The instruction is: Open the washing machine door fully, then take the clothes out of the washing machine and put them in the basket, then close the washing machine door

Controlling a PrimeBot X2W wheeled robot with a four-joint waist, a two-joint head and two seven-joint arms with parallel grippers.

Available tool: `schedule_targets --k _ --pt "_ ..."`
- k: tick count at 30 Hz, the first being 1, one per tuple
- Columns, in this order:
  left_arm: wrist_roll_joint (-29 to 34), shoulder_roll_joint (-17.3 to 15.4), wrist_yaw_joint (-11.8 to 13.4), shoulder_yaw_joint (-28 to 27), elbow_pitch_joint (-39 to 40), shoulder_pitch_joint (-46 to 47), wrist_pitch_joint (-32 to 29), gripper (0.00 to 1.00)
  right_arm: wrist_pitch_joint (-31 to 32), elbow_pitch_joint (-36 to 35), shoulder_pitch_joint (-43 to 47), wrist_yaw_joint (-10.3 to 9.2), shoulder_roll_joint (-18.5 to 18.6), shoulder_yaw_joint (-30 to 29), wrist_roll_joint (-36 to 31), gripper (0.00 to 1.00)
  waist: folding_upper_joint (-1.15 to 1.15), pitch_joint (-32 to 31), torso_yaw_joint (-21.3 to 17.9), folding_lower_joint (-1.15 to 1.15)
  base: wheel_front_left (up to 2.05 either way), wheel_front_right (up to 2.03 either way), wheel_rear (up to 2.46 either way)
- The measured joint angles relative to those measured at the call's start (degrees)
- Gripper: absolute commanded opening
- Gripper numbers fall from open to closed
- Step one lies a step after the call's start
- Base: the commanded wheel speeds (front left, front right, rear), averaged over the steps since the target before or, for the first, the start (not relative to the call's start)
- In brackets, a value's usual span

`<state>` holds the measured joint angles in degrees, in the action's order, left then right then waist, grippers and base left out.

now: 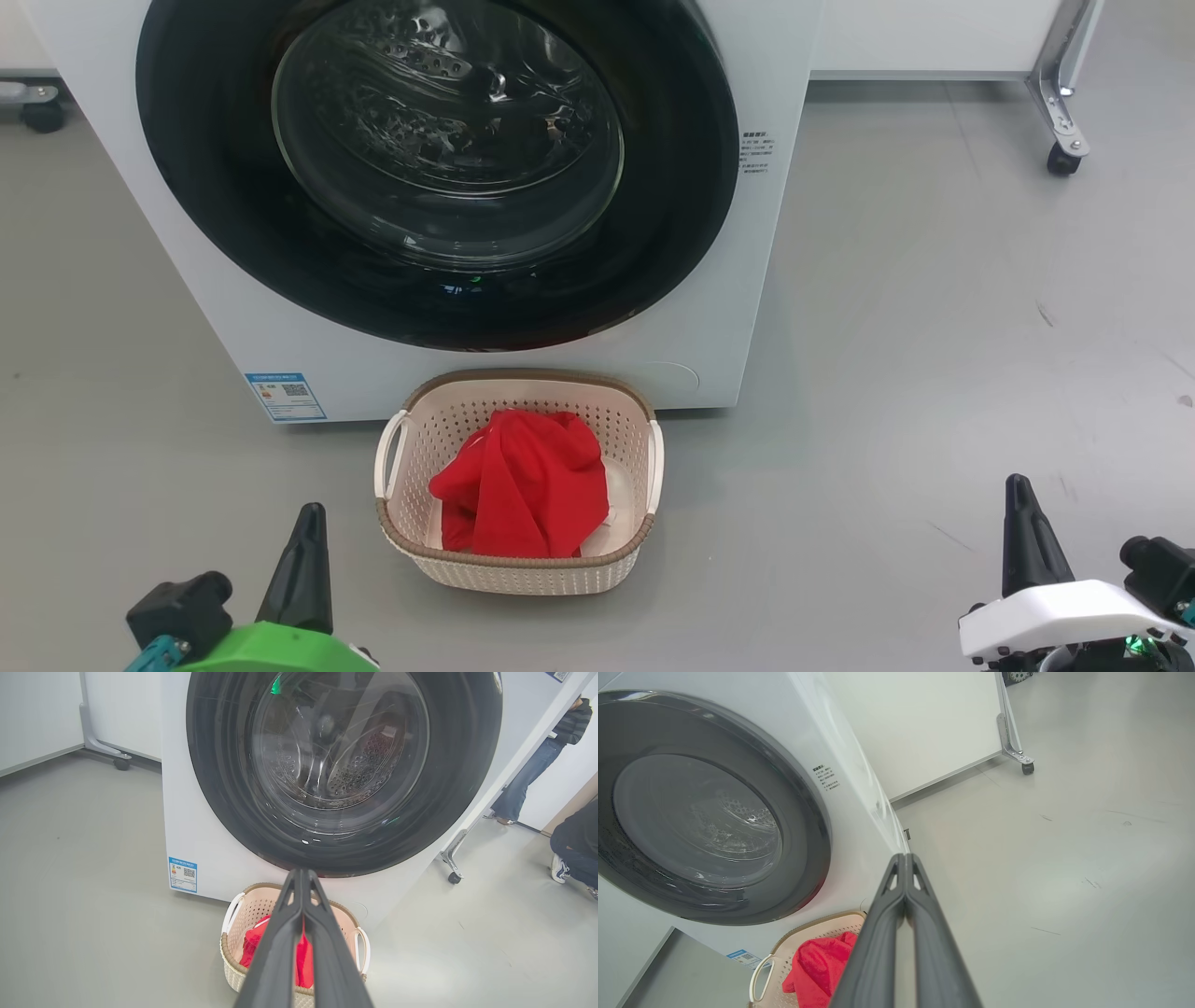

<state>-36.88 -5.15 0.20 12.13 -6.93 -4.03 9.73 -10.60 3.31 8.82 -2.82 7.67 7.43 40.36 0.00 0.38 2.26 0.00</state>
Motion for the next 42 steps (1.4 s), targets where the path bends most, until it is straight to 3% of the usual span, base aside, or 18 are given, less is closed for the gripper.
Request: schedule_targets --k 42 --pt "-32.8 0.0 -3.6 -6.9 -4.1 3.2 -7.2 0.0 7.4 6.1 -6.1 4.79 -0.9 -5.6 31.1 0.0 0.0 -0.1 -1.3 0.0 0.0 0.0 0.0"
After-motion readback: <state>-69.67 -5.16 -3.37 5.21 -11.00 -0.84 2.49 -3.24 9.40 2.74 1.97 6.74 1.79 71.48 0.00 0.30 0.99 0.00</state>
